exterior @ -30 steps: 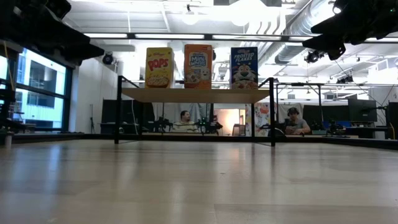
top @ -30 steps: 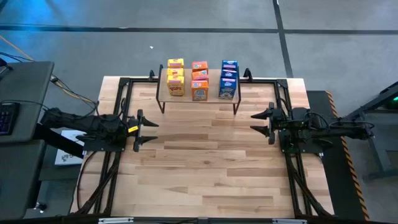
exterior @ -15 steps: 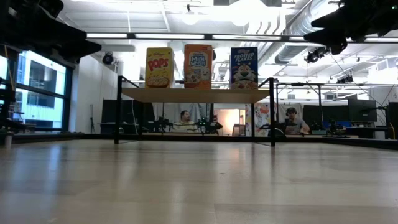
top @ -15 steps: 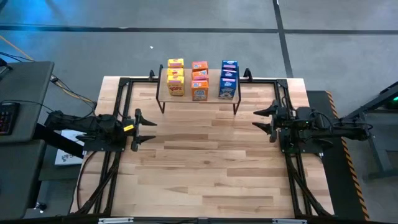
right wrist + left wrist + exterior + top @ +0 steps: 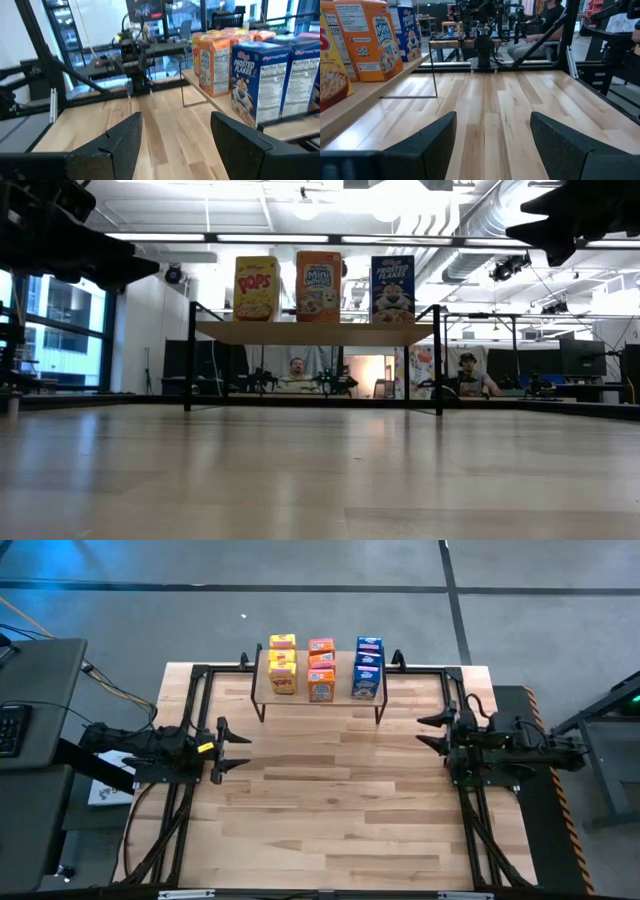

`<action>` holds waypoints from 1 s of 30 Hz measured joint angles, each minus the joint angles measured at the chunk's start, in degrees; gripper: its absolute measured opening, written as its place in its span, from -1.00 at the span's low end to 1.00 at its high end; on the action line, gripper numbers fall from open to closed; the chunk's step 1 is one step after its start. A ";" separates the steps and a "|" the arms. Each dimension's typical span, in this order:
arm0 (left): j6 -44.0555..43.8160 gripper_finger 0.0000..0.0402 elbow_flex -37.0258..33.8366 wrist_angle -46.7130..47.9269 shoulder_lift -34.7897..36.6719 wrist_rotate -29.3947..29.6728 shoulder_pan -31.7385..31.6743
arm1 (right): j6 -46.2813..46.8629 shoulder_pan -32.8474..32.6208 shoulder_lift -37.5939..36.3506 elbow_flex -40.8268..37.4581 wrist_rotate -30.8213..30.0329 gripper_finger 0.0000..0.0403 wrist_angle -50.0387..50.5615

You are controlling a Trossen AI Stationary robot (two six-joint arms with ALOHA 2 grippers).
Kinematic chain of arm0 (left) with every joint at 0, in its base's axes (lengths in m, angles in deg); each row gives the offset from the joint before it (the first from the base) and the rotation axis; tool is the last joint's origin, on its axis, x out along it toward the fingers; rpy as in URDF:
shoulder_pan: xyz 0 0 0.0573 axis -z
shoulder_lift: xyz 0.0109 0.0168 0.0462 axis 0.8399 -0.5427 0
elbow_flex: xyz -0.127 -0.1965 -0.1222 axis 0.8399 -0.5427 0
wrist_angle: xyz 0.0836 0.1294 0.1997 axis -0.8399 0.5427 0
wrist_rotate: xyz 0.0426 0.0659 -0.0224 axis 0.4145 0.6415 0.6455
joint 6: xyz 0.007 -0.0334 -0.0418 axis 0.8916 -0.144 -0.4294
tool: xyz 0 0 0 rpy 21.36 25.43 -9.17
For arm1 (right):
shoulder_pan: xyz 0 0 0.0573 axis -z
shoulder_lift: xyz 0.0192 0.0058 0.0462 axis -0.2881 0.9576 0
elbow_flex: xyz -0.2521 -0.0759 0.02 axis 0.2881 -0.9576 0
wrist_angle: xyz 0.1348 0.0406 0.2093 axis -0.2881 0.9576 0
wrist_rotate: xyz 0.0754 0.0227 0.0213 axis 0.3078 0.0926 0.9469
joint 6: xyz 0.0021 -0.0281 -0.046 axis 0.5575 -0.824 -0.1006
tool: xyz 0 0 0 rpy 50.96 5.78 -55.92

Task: Stack cereal on shelf
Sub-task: Return to Home Position

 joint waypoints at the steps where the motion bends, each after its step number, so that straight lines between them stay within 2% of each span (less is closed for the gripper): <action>1: 0.20 0.22 -0.06 -0.12 -0.08 -0.03 0.00 | -0.01 0.00 0.00 -0.24 0.00 0.14 -0.33; 12: 0.59 0.22 -0.15 -0.65 -0.04 0.00 0.00 | 3.60 0.00 -0.59 -16.54 0.06 0.14 -18.50; 16: 0.97 0.22 -0.15 -0.63 -0.04 0.00 0.00 | 3.67 0.00 -0.63 -18.74 0.05 0.14 -21.33; 22: 1.15 0.22 -0.15 -0.59 -0.04 -0.02 0.00 | 4.28 0.00 -0.63 -19.15 -0.48 0.14 -20.20; 30: 3.60 0.22 -0.15 -0.55 -0.19 0.00 -0.04 | -1.60 0.11 0.00 -19.15 -3.55 0.14 -20.24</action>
